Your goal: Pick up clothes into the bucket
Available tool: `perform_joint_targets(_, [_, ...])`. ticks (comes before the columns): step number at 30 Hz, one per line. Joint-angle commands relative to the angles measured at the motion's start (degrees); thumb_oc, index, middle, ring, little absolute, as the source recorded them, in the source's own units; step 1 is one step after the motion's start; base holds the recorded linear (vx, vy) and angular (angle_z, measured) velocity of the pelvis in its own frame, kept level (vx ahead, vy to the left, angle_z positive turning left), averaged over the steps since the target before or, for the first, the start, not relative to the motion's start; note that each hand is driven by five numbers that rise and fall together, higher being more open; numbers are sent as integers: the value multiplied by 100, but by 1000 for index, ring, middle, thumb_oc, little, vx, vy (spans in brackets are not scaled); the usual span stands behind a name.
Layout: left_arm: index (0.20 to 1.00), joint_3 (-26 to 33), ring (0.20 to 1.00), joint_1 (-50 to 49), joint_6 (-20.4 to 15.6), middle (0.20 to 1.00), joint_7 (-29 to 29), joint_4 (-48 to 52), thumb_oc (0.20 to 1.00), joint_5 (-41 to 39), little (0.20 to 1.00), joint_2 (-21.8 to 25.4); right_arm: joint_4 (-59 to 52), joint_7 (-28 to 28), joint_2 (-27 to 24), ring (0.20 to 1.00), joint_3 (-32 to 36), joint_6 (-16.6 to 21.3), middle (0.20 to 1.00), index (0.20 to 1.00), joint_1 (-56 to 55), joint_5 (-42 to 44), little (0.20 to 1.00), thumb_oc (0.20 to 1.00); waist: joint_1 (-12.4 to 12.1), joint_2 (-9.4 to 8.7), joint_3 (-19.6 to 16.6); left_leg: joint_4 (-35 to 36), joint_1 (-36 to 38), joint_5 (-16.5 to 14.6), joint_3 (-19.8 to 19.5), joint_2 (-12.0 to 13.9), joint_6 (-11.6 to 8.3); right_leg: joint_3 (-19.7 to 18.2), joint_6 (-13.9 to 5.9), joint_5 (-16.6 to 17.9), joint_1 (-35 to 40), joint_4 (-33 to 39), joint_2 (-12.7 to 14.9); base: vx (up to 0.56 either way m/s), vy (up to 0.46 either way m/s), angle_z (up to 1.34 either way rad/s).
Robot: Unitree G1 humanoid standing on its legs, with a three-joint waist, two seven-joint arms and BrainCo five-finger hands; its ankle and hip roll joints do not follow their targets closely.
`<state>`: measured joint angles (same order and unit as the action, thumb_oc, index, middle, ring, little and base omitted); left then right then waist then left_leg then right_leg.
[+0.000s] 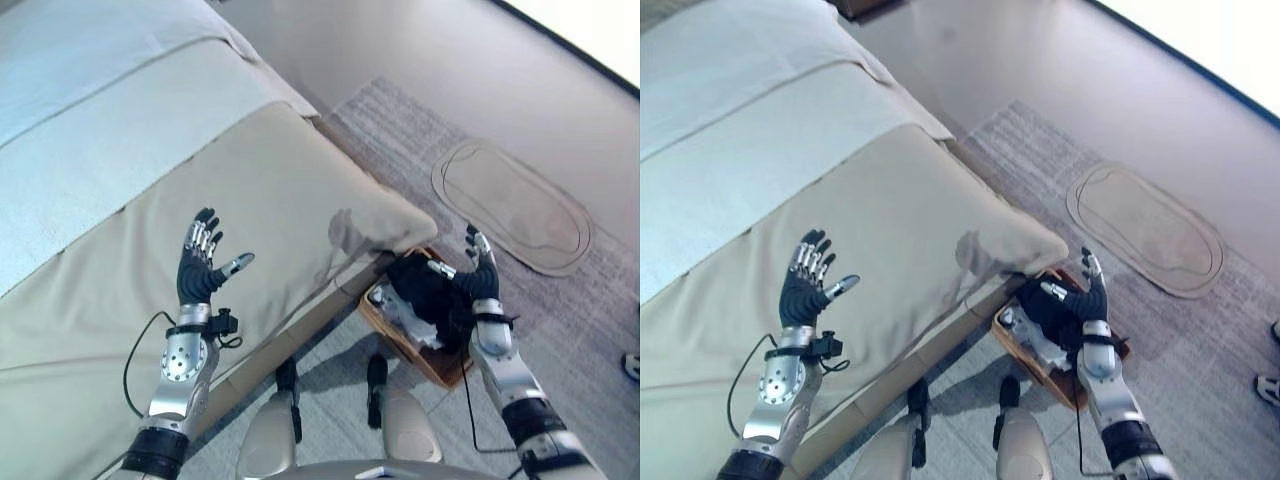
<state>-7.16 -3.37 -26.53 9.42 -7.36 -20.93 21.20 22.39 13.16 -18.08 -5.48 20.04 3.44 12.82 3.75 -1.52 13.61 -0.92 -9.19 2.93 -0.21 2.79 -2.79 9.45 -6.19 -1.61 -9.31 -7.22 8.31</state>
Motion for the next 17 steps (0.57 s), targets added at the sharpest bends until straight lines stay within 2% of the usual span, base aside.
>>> perform_joint_targets(1, [1000,178,1000,-67,-143,1000,-196,7,1000,229,1000,99,-131,-657,273,1000,-123,497,1000,1000,79,1307,1000,1000,19,-205,-343,122,129,-44,-34,189,-166,-108,-383,847,-5,623,273,106,52,4])
perform_joint_targets(2, [1000,186,1000,-182,-86,1000,-322,-102,1000,162,1000,35,-106,-904,391,1000,-257,404,1000,1000,-189,1504,1000,1000,-9,-239,-478,207,309,-48,-12,218,-168,-83,-388,835,177,710,243,83,40,1])
perform_joint_targets(5, [1000,252,1000,-479,-10,1000,-435,-172,1000,141,1000,-83,-89,-976,529,1000,-400,280,1000,1000,-552,1544,1000,1000,-34,-265,-652,302,602,-78,22,234,-171,-76,-382,807,451,804,207,78,49,2])
perform_joint_targets(13, [1000,243,1000,-696,-6,1000,-345,-230,1000,221,1000,-209,-222,-1016,601,1000,-650,226,1000,1000,-771,1509,1000,1000,-113,-265,-921,506,862,-80,67,234,-199,-13,-392,786,723,1000,188,35,36,0])
perform_joint_targets(17, [1000,233,1000,-698,-7,1000,-347,-220,1000,230,1000,-206,-337,-975,475,1000,-736,182,1000,1000,-738,1230,1000,1000,-206,-266,-1022,512,964,-110,58,185,-176,14,-403,781,863,1022,230,24,37,1])
